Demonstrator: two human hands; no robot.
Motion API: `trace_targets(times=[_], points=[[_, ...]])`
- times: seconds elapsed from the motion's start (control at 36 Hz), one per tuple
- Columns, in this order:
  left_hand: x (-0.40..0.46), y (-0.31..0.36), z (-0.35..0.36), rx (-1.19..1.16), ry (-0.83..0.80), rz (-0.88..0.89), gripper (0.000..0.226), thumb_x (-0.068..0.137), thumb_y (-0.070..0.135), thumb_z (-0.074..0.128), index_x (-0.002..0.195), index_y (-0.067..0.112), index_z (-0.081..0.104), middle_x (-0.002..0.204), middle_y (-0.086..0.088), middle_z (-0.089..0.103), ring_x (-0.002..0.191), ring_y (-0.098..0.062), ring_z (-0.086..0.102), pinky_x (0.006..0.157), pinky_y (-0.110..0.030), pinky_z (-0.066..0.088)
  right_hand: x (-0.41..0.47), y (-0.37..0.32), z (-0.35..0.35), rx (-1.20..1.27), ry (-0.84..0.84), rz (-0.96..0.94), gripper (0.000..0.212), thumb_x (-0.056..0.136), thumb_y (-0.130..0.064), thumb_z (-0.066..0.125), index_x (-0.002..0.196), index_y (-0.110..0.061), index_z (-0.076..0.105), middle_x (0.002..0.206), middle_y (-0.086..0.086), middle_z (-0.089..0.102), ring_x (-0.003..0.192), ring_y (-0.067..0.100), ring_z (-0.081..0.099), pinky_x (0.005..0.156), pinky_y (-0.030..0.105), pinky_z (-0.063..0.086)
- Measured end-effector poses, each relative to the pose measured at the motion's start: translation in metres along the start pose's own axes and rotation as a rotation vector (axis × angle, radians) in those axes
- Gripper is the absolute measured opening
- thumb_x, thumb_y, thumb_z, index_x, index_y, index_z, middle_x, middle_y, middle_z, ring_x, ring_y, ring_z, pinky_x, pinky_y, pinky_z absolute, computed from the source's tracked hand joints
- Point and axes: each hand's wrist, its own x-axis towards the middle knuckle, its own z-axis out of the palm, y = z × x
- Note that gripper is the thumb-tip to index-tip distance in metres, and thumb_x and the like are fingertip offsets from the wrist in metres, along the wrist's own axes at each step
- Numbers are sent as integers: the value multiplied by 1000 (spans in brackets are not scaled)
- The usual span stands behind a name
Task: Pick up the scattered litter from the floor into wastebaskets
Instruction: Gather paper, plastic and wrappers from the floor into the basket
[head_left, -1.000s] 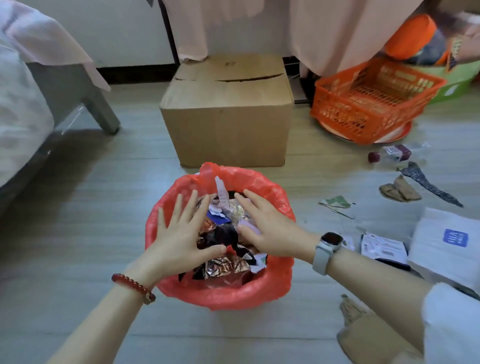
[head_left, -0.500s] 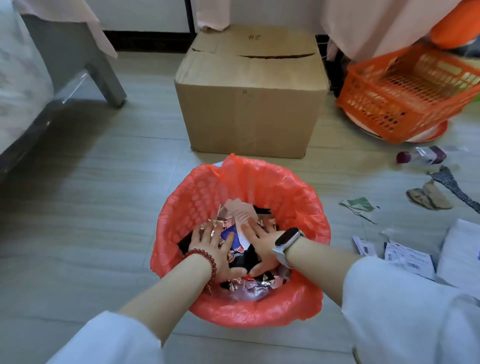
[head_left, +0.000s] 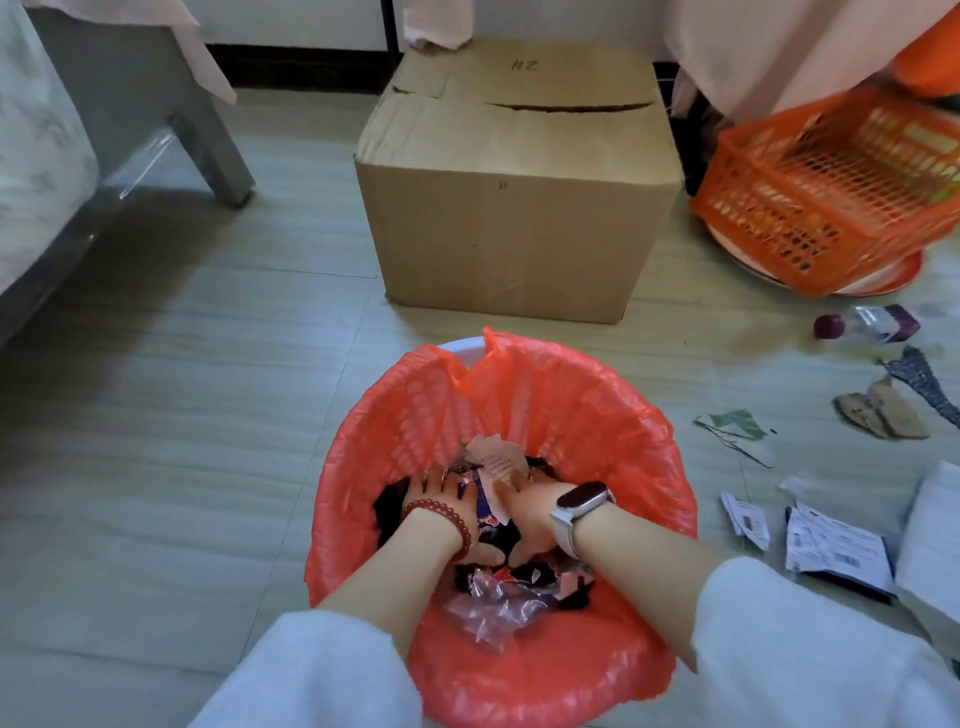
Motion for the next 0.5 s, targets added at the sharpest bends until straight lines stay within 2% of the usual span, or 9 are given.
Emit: trace_targets(times=[0.06, 0.11, 0.19, 0.25, 0.36, 0.42, 0.5], points=[[-9, -2, -18, -85, 68, 46, 76, 80, 58, 54, 140, 19, 30, 143, -9, 39, 129, -29, 40, 103, -42, 33, -18, -6, -13, 85, 58, -22, 59, 86, -35, 61, 132, -5, 38, 130, 15, 51, 113, 31, 52, 88, 36, 48], [-23, -6, -34, -162, 224, 36, 55, 82, 47, 56, 129, 21, 43, 126, -5, 55, 113, -26, 54, 90, -37, 42, -43, -4, -28, 182, 169, -45, 44, 91, -29, 54, 126, -6, 43, 119, 14, 57, 104, 31, 56, 78, 32, 46], [-51, -8, -55, -307, 529, -25, 40, 88, 42, 48, 124, 24, 48, 123, -4, 55, 113, -26, 54, 87, -37, 44, -87, 10, -50, 337, 363, -108, 34, 95, -27, 45, 126, -12, 49, 117, 11, 61, 105, 29, 57, 87, 34, 47], [-68, -4, -69, -467, 745, -31, 36, 91, 38, 46, 124, 25, 50, 122, -2, 56, 113, -25, 54, 86, -37, 45, -114, 25, -58, 428, 565, -154, 31, 95, -25, 45, 122, -15, 55, 121, 5, 63, 112, 22, 56, 95, 31, 42], [-83, 31, -94, -698, 1119, 54, 29, 91, 28, 48, 116, 17, 59, 115, -5, 61, 109, -26, 56, 85, -39, 47, -166, 68, -60, 649, 853, -149, 25, 94, -20, 48, 115, -16, 61, 112, 0, 66, 102, 13, 59, 92, 25, 44], [-86, 62, -104, -753, 1241, 131, 28, 88, 27, 46, 107, 13, 62, 103, -6, 64, 99, -28, 60, 79, -40, 50, -188, 94, -49, 734, 940, -92, 23, 93, -16, 49, 111, -14, 63, 104, 3, 68, 95, 16, 62, 82, 20, 46], [-87, 123, -114, -791, 1254, 282, 30, 82, 24, 44, 103, 12, 62, 97, -6, 63, 89, -28, 62, 71, -40, 50, -217, 137, -16, 805, 979, 14, 21, 93, -15, 48, 110, -16, 62, 95, -2, 67, 89, 15, 63, 77, 15, 45]])
